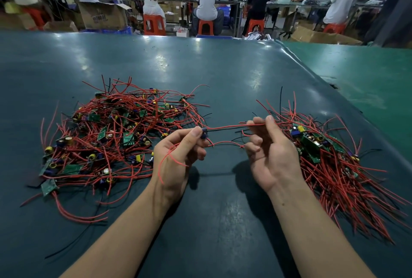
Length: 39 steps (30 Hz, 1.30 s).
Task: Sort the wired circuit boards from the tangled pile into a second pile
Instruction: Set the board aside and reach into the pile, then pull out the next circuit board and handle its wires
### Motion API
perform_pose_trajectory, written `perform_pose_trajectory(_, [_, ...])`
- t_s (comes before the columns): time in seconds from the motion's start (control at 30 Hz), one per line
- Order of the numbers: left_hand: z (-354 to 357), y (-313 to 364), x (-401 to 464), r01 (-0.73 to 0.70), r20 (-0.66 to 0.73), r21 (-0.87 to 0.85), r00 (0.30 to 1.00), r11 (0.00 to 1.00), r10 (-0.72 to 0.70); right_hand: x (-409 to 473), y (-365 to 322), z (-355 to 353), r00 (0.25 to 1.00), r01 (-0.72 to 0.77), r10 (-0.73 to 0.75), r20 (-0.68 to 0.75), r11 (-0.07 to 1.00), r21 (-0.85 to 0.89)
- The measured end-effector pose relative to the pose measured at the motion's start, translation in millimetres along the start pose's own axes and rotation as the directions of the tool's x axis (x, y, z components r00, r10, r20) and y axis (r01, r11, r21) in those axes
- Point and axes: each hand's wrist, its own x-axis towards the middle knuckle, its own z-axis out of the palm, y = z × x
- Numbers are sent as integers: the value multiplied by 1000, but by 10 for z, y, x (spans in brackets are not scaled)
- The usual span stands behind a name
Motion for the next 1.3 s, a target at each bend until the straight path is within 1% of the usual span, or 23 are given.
perform_pose_trajectory(0.1, [-17,-4,-1,-39,-47,2,998,999,39,0,13,-10,988,151,-152,3,981,-118])
perform_pose_trajectory(0.23, [-52,-22,19,-97,-94,53,990,994,102,-10,33,-6,971,222,-231,-54,966,-133])
perform_pose_trajectory(0.3, [-73,-34,59,-117,-174,31,977,993,121,12,-21,-40,949,276,-289,-124,954,-113])
perform_pose_trajectory(0.33, [-94,-38,93,-129,-234,12,964,992,128,28,-62,-61,929,315,-335,-158,939,-138])
perform_pose_trajectory(0.37, [-119,-37,122,-141,-277,5,951,990,137,36,-92,-81,906,356,-389,-169,913,-198])
perform_pose_trajectory(0.4, [-132,-34,139,-152,-298,19,943,988,151,30,-104,-94,885,393,-443,-142,876,-279])
perform_pose_trajectory(0.43, [-127,-29,143,-157,-294,38,942,987,161,8,-90,-95,870,426,-485,-84,828,-366])
perform_pose_trajectory(0.47, [-119,-33,146,-164,-270,50,947,985,171,-24,-43,-85,861,458,-508,9,767,-449])
perform_pose_trajectory(0.5, [-96,-31,134,-167,-231,33,958,985,170,-69,31,-59,852,492,-506,136,686,-536])
perform_pose_trajectory(0.57, [-50,-28,105,-163,-134,-65,979,984,154,-153,193,-19,813,577,-417,407,483,-658])
perform_pose_trajectory(0.6, [-44,-22,97,-156,-93,-78,985,985,148,-180,253,-9,796,604,-359,487,419,-678])
perform_pose_trajectory(0.63, [-38,-16,86,-142,-58,-55,989,988,139,-198,284,2,793,609,-308,526,415,-676])
perform_pose_trajectory(0.73, [-31,-39,45,-120,54,73,992,990,116,-230,266,32,800,578,-210,563,522,-627])
perform_pose_trajectory(0.83, [-21,-67,16,-120,176,143,980,982,94,-247,242,56,789,582,-215,575,561,-589])
perform_pose_trajectory(0.87, [-21,-68,14,-128,199,161,975,979,95,-243,235,57,811,549,-212,546,599,-583])
perform_pose_trajectory(0.9, [-21,-67,12,-145,209,185,972,972,105,-240,229,61,846,487,-189,499,655,-577])
perform_pose_trajectory(0.97, [-25,-77,6,-192,197,258,970,947,143,-235,232,59,916,311,-88,391,771,-556])
perform_pose_trajectory(1.03, [-19,-86,-8,-232,163,324,969,917,188,-238,248,61,945,170,8,326,840,-515])
perform_pose_trajectory(1.1, [-5,-91,-15,-262,146,360,964,895,223,-238,256,68,953,77,70,296,885,-459])
perform_pose_trajectory(1.17, [-7,-107,-26,-298,164,393,953,870,253,-229,267,65,958,47,87,272,891,-452])
perform_pose_trajectory(1.3, [-22,-133,-59,-339,218,462,939,820,265,-201,278,37,962,183,-19,271,783,-595])
